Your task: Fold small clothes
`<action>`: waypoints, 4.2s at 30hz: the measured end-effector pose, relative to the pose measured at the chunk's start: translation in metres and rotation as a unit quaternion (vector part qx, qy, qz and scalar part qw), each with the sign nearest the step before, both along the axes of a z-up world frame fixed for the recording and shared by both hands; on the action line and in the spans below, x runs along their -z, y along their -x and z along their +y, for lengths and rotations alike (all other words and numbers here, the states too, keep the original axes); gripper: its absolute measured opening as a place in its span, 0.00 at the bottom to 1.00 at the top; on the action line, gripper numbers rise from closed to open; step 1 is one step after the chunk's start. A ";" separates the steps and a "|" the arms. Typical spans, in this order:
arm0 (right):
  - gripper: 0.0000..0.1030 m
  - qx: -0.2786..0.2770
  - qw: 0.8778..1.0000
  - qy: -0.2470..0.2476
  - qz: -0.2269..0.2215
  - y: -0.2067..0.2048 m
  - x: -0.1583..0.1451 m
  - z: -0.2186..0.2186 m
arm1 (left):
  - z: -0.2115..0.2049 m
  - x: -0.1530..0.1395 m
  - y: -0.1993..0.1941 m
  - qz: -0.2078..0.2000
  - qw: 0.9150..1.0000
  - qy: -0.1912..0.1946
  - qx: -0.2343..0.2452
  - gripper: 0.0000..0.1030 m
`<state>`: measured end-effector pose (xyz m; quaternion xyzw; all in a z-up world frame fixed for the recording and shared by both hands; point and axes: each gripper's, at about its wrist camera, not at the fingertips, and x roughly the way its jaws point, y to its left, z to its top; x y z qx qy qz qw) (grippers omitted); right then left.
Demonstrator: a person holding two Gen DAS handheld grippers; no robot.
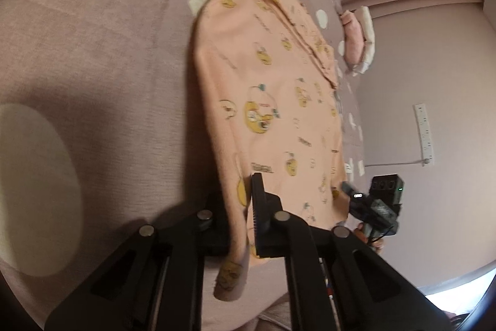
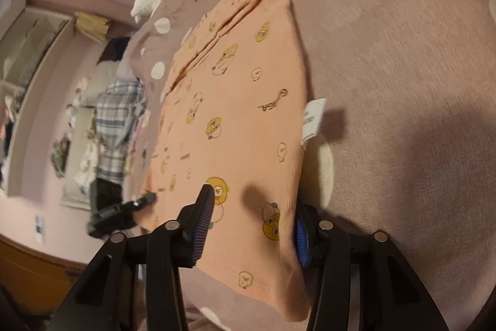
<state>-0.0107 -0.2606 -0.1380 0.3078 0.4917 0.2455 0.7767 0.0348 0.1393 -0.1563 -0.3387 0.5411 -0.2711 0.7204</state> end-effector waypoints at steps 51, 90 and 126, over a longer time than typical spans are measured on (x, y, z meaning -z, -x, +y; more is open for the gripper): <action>0.07 0.154 0.984 -0.082 -0.029 -0.254 -0.062 -0.028 | 0.015 -0.101 -0.255 -0.141 0.966 0.144 -0.163 0.04; 0.07 -0.258 0.887 0.348 -0.161 -0.228 -0.066 0.285 | -0.029 -0.012 -0.183 -0.082 0.989 -0.116 0.031 0.17; 0.36 -0.059 0.930 0.281 -0.229 -0.261 -0.153 0.111 | -0.026 -0.047 -0.215 -0.108 0.979 -0.167 -0.044 0.09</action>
